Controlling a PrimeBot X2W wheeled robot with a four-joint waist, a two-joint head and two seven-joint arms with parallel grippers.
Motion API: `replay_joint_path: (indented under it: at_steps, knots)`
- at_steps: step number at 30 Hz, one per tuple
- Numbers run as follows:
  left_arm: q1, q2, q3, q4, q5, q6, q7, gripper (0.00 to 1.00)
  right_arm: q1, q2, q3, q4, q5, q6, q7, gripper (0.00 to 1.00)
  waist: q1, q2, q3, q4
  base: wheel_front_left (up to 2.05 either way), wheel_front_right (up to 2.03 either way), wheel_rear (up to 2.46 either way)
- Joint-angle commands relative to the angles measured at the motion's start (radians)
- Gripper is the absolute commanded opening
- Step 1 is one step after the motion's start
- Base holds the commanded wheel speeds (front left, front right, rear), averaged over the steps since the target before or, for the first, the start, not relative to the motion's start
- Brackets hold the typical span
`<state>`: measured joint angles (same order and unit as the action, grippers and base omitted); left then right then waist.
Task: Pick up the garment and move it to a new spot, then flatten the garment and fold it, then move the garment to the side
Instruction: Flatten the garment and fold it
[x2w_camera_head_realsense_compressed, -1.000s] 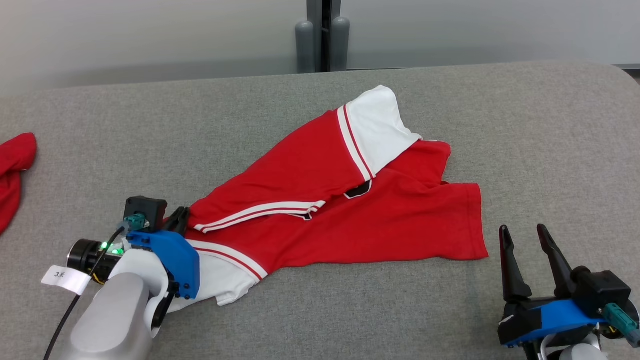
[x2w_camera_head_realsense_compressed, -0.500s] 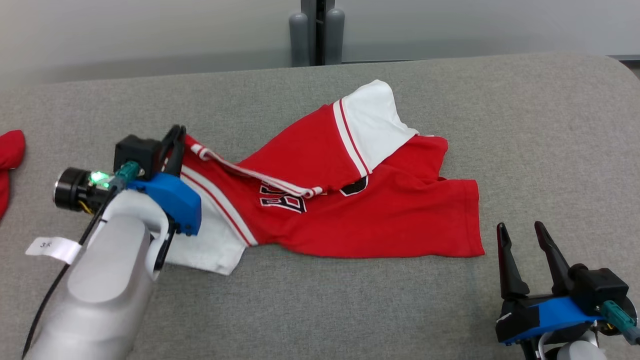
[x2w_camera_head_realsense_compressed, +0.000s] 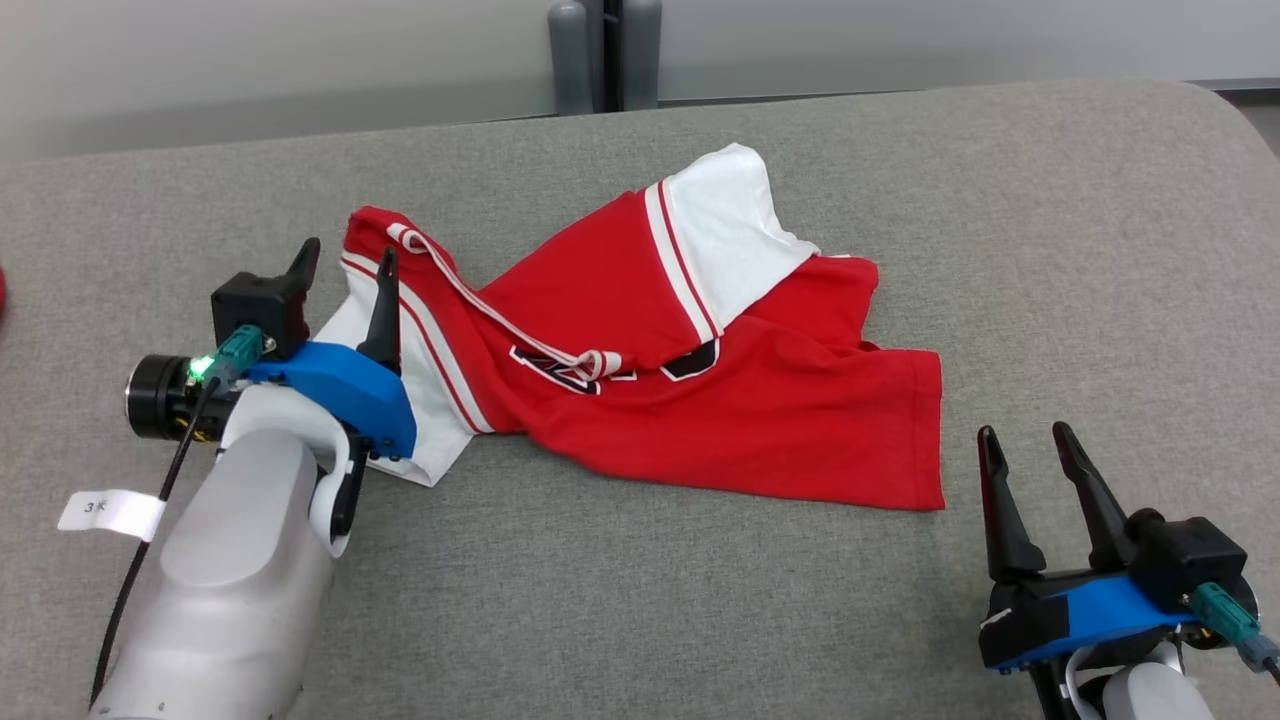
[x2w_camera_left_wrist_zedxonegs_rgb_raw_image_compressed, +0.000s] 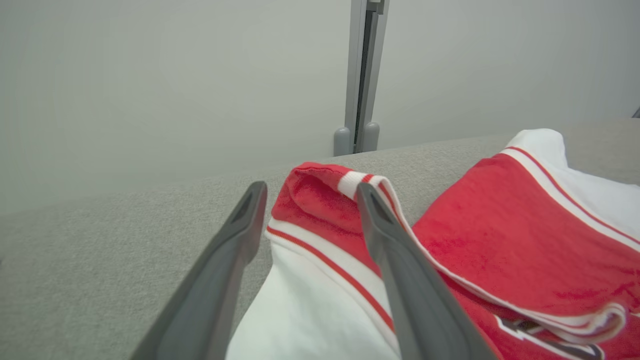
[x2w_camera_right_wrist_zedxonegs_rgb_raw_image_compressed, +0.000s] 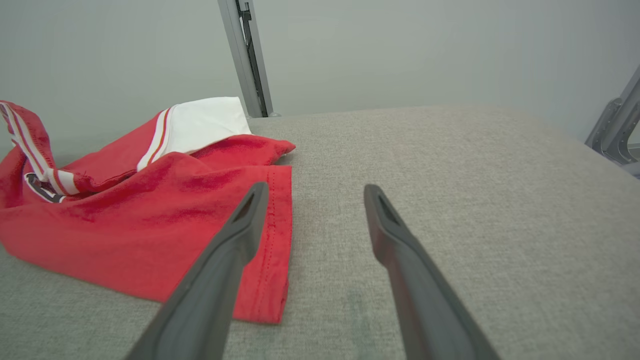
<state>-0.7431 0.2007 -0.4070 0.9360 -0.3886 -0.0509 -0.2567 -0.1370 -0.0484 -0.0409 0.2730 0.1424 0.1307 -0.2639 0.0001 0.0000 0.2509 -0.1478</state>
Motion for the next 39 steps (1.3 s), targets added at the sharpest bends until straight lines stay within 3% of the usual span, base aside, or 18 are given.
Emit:
replay_joint_path:
  at_steps: [1,11,20,28,39]
  knots:
    - [0.014,-0.005,0.005,-0.005,-0.005,-0.004,-0.005,1.0,-0.002,-0.004,-0.006,-0.003,0.0,0.0,-0.001,1.0,-0.0001,0.0,0.0,0.004,0.0,0.0,0.0]
    - [0.219,-0.019,0.099,-0.236,-0.009,-0.019,-0.01,1.0,0.018,-0.004,-0.028,-0.003,-0.012,0.0,-0.001,1.0,-0.0001,0.0,-0.041,0.058,0.0,0.0,0.0]
    - [0.471,-0.08,0.168,-0.406,-0.019,-0.008,-0.01,1.0,0.053,-0.004,-0.036,-0.004,-0.024,0.0,-0.001,1.0,-0.0001,0.0,-0.133,0.092,0.0,0.0,0.0]
    - [0.608,-0.119,0.184,-0.44,-0.016,0.004,-0.01,1.0,0.099,-0.004,-0.013,0.023,-0.025,0.0,-0.001,1.0,-0.0001,0.0,-0.223,0.097,0.0,0.0,0.0]
    - [0.637,-0.121,0.196,-0.437,-0.006,0.012,-0.01,1.0,0.112,-0.004,0.012,0.039,-0.015,0.0,-0.001,1.0,-0.0001,0.0,-0.246,0.091,0.0,0.0,0.0]
